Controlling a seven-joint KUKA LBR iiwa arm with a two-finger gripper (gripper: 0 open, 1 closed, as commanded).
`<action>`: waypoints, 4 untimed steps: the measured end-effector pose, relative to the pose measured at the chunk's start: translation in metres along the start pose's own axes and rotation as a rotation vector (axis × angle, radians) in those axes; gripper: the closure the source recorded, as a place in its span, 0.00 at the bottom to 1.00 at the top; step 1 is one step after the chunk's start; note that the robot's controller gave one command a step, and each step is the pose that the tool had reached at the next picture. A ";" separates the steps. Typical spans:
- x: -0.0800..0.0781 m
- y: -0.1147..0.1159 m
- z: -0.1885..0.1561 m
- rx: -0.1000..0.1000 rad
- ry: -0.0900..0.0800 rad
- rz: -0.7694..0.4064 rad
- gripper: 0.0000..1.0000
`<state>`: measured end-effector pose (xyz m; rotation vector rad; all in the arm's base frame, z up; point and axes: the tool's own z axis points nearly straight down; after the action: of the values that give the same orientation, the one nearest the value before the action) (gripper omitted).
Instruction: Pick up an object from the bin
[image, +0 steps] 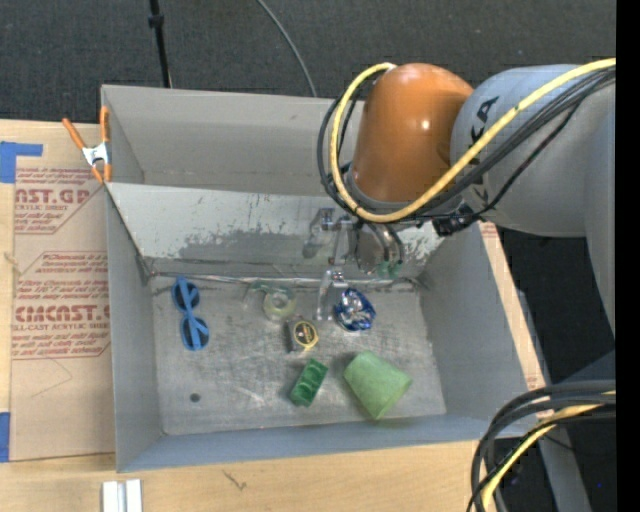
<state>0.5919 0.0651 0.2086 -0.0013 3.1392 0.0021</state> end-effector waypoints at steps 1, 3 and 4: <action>0.045 -0.034 0.120 0.005 -0.009 -0.119 0.00; 0.024 -0.027 0.018 0.001 -0.006 -0.416 1.00; 0.029 -0.026 0.082 -0.002 0.007 -0.362 1.00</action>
Offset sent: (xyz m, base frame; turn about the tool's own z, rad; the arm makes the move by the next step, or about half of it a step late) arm -0.0540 -0.0352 -0.1386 -0.1222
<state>0.5636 0.0392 0.1263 -0.5680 3.0938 0.0037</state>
